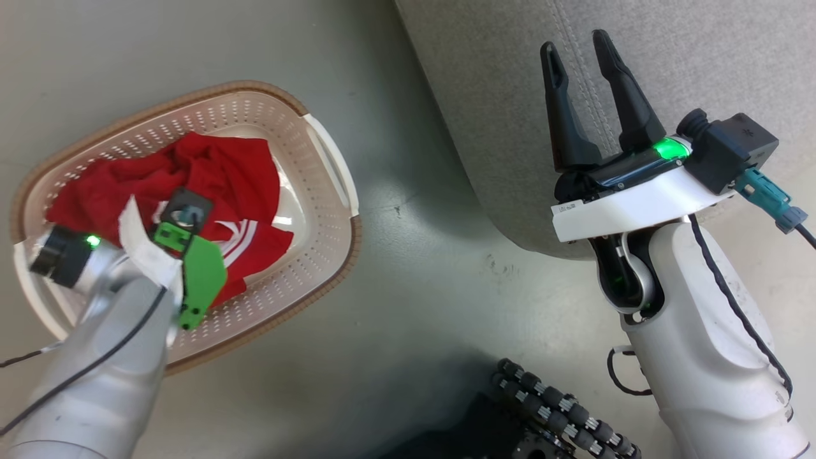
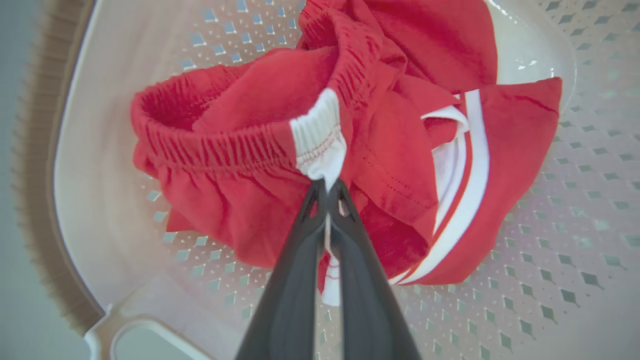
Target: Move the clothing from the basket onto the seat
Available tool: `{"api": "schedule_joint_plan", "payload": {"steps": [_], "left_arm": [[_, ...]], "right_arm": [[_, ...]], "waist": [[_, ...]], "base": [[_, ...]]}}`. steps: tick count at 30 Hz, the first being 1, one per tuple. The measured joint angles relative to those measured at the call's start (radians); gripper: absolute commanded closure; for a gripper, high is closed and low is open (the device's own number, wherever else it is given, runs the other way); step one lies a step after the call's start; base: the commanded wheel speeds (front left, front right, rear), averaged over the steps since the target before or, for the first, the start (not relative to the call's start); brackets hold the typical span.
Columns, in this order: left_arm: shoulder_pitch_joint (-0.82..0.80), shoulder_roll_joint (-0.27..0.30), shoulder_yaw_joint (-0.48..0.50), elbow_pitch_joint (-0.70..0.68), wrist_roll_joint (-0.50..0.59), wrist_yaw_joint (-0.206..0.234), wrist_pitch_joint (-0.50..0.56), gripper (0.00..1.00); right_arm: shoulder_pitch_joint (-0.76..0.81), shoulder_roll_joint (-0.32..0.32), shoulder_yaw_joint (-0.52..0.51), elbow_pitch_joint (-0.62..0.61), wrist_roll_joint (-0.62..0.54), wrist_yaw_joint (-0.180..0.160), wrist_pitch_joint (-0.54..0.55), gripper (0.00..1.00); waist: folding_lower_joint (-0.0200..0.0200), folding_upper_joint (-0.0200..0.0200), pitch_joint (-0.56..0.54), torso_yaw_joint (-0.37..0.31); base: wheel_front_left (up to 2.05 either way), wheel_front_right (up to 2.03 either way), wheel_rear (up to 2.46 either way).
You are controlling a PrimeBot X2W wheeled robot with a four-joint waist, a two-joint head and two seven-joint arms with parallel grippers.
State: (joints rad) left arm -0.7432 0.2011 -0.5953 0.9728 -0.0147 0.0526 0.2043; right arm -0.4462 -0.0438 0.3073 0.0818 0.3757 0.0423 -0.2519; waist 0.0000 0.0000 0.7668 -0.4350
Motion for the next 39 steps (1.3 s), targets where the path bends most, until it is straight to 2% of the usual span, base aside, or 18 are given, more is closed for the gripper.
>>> {"api": "schedule_joint_plan", "payload": {"steps": [6,16,30,39], "left_arm": [[0.0,-0.038,0.018,-0.005,-0.037,-0.009,-0.067,1.0],[0.017,-0.132,0.071,-0.048,-0.123,-0.029,-0.221,1.0],[0.095,-0.158,0.097,-0.107,-0.229,-0.07,-0.427,1.0],[0.157,-0.161,0.113,-0.157,-0.292,-0.088,-0.448,1.0]], "right_arm": [[0.0,0.0,-0.009,0.02,-0.026,0.0,0.0,0.0],[0.003,-0.01,-0.044,0.058,-0.08,0.0,0.0,0.0],[0.057,-0.067,-0.094,0.112,-0.121,0.0,0.0,0.0],[0.126,-0.082,-0.105,0.156,-0.123,0.0,0.0,0.0]], "waist": [[0.0,0.0,-0.028,0.026],[0.0,0.0,-0.09,0.096],[0.0,0.0,-0.219,0.231],[0.0,0.0,-0.338,0.304]], "base": [[0.0,0.0,0.0],[0.0,0.0,0.0],[0.0,0.0,0.0],[0.0,0.0,0.0]]}}
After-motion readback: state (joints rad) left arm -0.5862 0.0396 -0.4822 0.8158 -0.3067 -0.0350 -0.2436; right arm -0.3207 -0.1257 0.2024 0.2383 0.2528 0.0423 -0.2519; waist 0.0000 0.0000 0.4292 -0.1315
